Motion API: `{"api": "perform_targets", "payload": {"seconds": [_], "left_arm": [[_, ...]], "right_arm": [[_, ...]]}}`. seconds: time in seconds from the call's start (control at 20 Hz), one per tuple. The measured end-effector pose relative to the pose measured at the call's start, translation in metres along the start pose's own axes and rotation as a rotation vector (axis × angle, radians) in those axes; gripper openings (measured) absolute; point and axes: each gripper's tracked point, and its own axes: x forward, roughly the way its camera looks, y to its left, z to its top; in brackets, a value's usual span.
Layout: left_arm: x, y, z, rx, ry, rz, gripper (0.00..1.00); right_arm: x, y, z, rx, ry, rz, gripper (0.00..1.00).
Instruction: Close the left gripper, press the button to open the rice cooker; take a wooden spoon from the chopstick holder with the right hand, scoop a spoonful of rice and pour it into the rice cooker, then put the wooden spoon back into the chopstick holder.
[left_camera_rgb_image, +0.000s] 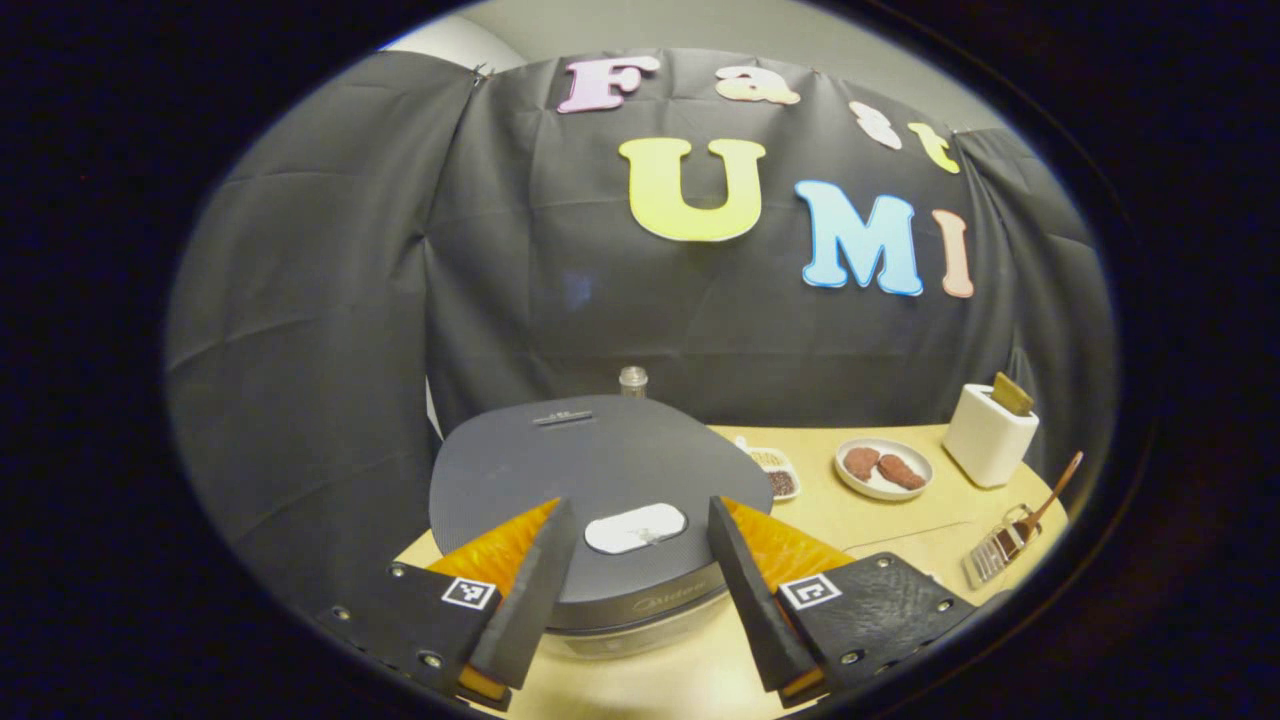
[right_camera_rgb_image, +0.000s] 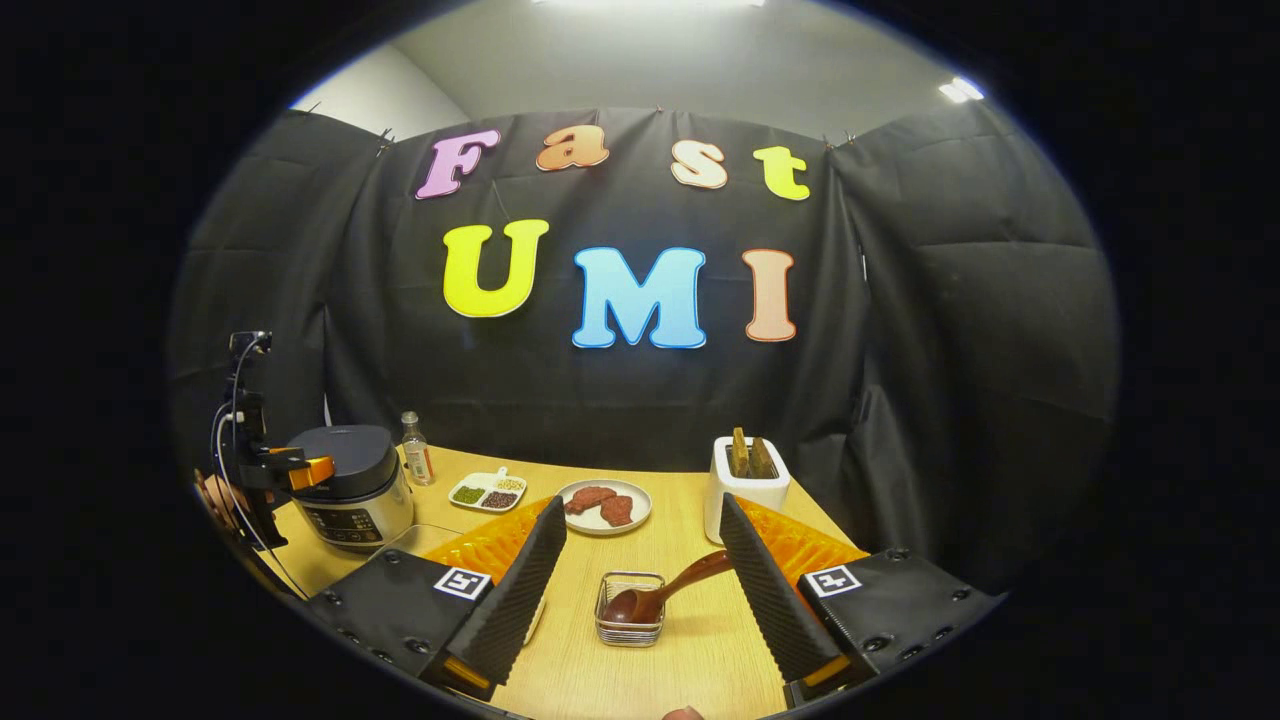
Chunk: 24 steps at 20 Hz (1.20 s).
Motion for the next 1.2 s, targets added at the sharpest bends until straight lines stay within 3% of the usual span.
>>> {"api": "perform_targets", "payload": {"seconds": [0.3,0.35,0.4,0.45,0.5,0.55,0.6,0.7,0.75,0.85,1.0,1.05,1.1,1.2], "left_arm": [[-0.012,-0.009,0.023,-0.003,-0.083,-0.006,0.85],[-0.02,-0.012,0.032,-0.009,-0.103,-0.004,0.84],[-0.031,-0.02,0.044,-0.007,-0.13,-0.007,0.84],[-0.042,-0.029,0.056,0.005,-0.156,-0.011,0.87],[-0.058,-0.038,0.068,0.024,-0.19,-0.014,0.84],[-0.074,-0.047,0.081,0.049,-0.223,-0.015,0.87],[-0.088,-0.059,0.1,0.068,-0.25,-0.021,0.83],[-0.125,-0.08,0.12,0.085,-0.301,-0.035,0.83],[-0.14,-0.087,0.128,0.085,-0.319,-0.034,0.84],[-0.172,-0.097,0.137,0.069,-0.348,-0.026,0.83],[-0.217,-0.111,0.135,0.047,-0.384,-0.035,0.83],[-0.227,-0.113,0.138,0.055,-0.399,-0.039,0.83],[-0.238,-0.114,0.139,0.066,-0.408,-0.04,0.83],[-0.252,-0.113,0.141,0.07,-0.423,-0.045,0.83]], "right_arm": [[-0.009,-0.005,0.003,0.02,-0.015,0.009,0.98],[-0.012,-0.007,0.006,0.019,-0.026,0.012,0.93],[-0.016,-0.009,0.01,0.015,-0.036,0.015,0.98],[-0.02,-0.013,0.013,0.012,-0.047,0.018,0.98],[-0.023,-0.016,0.017,0.013,-0.06,0.023,0.98],[-0.027,-0.018,0.02,0.016,-0.071,0.031,0.93],[-0.029,-0.022,0.022,0.021,-0.084,0.039,0.98],[-0.036,-0.027,0.026,0.028,-0.101,0.063,0.98],[-0.039,-0.029,0.027,0.031,-0.108,0.075,0.93],[-0.047,-0.029,0.03,0.051,-0.116,0.109,0.98],[-0.058,-0.031,0.036,0.035,-0.136,0.142,0.98],[-0.062,-0.031,0.037,0.021,-0.144,0.143,0.93],[-0.067,-0.029,0.041,0.016,-0.157,0.146,0.98],[-0.074,-0.024,0.044,0.023,-0.173,0.152,0.98]]}}
